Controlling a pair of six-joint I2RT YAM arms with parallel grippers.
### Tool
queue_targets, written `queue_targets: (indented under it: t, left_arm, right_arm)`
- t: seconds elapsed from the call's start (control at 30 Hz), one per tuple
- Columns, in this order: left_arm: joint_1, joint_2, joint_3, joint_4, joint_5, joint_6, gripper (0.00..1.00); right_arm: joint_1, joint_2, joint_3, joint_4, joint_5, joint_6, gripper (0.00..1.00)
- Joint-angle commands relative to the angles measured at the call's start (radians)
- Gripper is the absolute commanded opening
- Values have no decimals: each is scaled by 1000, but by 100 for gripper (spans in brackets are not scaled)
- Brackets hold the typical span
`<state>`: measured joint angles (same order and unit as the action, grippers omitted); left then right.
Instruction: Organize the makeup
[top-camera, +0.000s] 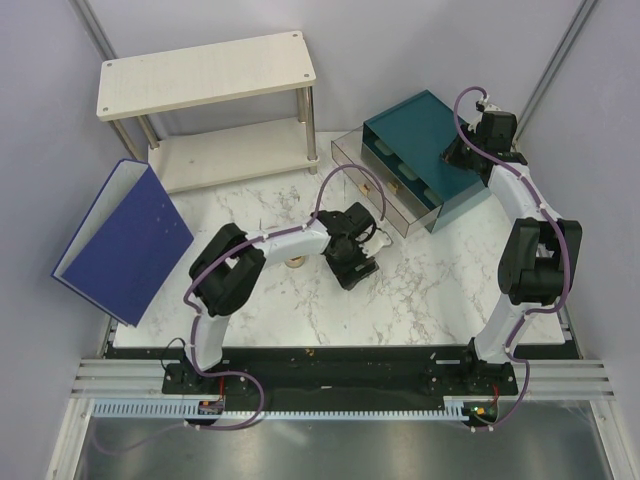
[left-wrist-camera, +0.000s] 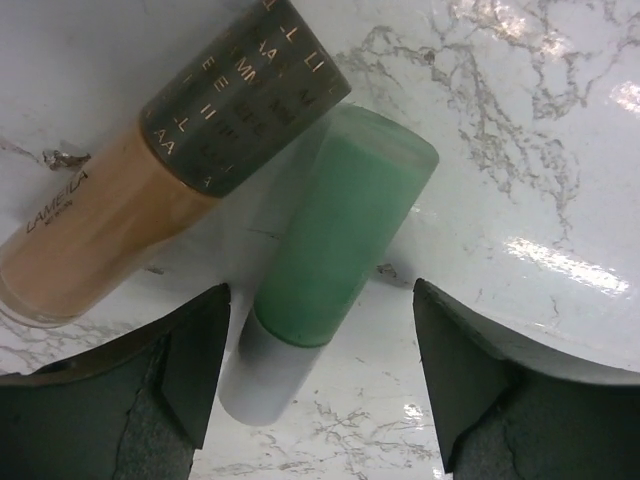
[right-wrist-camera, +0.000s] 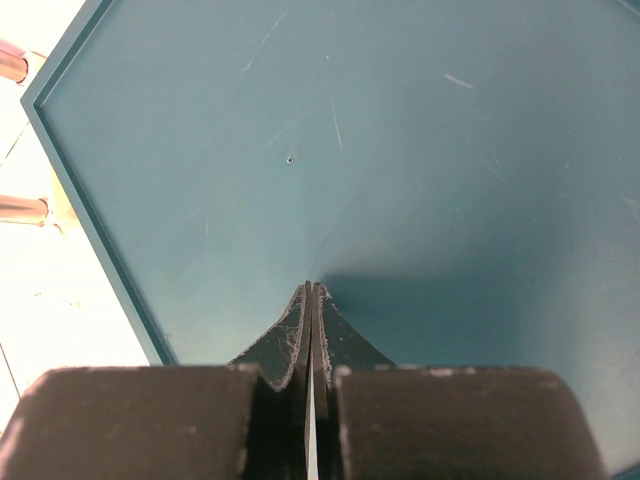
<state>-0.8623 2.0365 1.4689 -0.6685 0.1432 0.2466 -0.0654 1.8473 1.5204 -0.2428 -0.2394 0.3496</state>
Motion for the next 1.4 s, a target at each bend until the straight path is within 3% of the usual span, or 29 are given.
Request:
queue_targets:
  t: [0.0, 0.03, 0.07, 0.13, 0.17, 0.2, 0.23, 0.27, 0.53, 0.7, 0.87, 1.13, 1.37]
  left_arm:
    - [-30, -21, -65, 52, -74, 10, 76]
    - [-33, -27, -90, 63, -73, 10, 72]
    - [-37, -30, -103, 67, -79, 5, 60]
    - [-43, -44, -137, 82, -83, -6, 46]
    - [-47, -48, -146, 84, -85, -9, 25]
    - [-49, -50, -154, 84, -85, -16, 12]
    - [-50, -59, -169, 87, -90, -20, 4]
    - [-55, -67, -179, 92, -96, -23, 2]
    - [-61, -183, -239, 104, -221, -46, 2]
    - [-61, -274, -156, 106, -269, -53, 2]
    - [-61, -248, 121, 70, -307, -44, 2]
    - [-60, 19, 705, 12, -292, -4, 2]
    - [-49, 148, 778, 171, -362, -24, 2]
  right_arm:
    - [1, 35, -28, -67, -15, 5, 1]
    - [3, 35, -28, -67, -17, 8, 1]
    - [3, 35, -28, -67, -18, 6, 1]
    - [3, 33, -28, -67, -17, 8, 1]
    - [3, 33, -29, -67, -18, 9, 1]
    - [3, 33, -29, -67, -20, 9, 1]
    - [3, 33, -29, -66, -18, 9, 1]
    - [3, 33, -31, -66, -20, 11, 1]
    - [4, 35, -34, -66, -24, 12, 2]
    - [4, 44, -31, -66, -29, 14, 1]
    - [7, 47, -29, -66, -31, 17, 1]
    - [13, 56, -29, -64, -41, 22, 2]
    - [13, 56, -31, -64, -47, 23, 2]
